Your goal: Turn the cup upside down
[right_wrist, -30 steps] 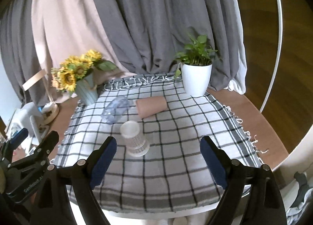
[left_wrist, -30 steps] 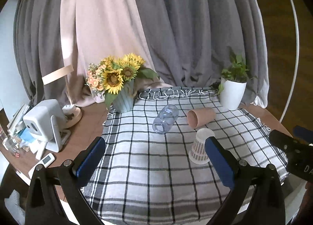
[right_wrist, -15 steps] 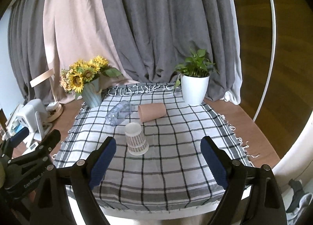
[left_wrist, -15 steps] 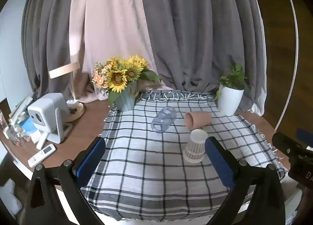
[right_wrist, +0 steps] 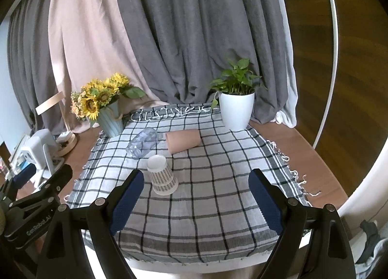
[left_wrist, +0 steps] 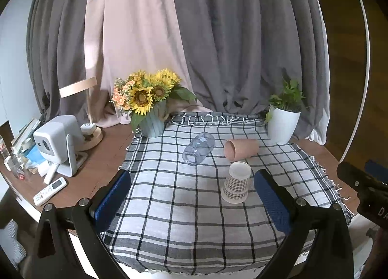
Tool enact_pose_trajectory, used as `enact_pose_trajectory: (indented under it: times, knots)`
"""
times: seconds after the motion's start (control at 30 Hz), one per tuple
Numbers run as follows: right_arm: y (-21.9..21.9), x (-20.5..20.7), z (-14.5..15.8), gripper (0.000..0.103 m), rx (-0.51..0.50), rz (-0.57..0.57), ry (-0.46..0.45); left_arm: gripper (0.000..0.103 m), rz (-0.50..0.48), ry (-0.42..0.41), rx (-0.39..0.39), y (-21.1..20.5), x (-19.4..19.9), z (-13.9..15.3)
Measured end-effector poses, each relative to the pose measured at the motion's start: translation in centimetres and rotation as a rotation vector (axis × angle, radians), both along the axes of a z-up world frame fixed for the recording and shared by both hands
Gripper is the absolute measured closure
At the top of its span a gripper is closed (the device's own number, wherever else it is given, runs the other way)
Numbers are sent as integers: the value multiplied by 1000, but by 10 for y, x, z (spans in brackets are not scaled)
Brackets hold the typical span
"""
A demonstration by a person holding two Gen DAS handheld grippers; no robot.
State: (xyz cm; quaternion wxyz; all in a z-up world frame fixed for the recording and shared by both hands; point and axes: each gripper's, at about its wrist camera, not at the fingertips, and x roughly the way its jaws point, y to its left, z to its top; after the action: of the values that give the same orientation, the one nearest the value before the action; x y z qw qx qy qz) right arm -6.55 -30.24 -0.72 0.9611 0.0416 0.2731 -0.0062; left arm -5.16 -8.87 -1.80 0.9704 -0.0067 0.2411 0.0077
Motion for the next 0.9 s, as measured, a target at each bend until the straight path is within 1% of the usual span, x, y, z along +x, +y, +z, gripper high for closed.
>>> enact_pose_trajectory:
  times: [0.13, 0.47, 0.9]
  knots:
    - [1, 0, -1, 15, 4, 0, -8, 0, -1, -9, 9, 0, 0, 0]
    - [3, 0, -1, 15, 4, -1, -9, 0, -13, 0, -4, 5, -2, 0]
    - [5, 0, -1, 15, 2, 2, -6, 0, -26, -11, 5, 1, -3, 4]
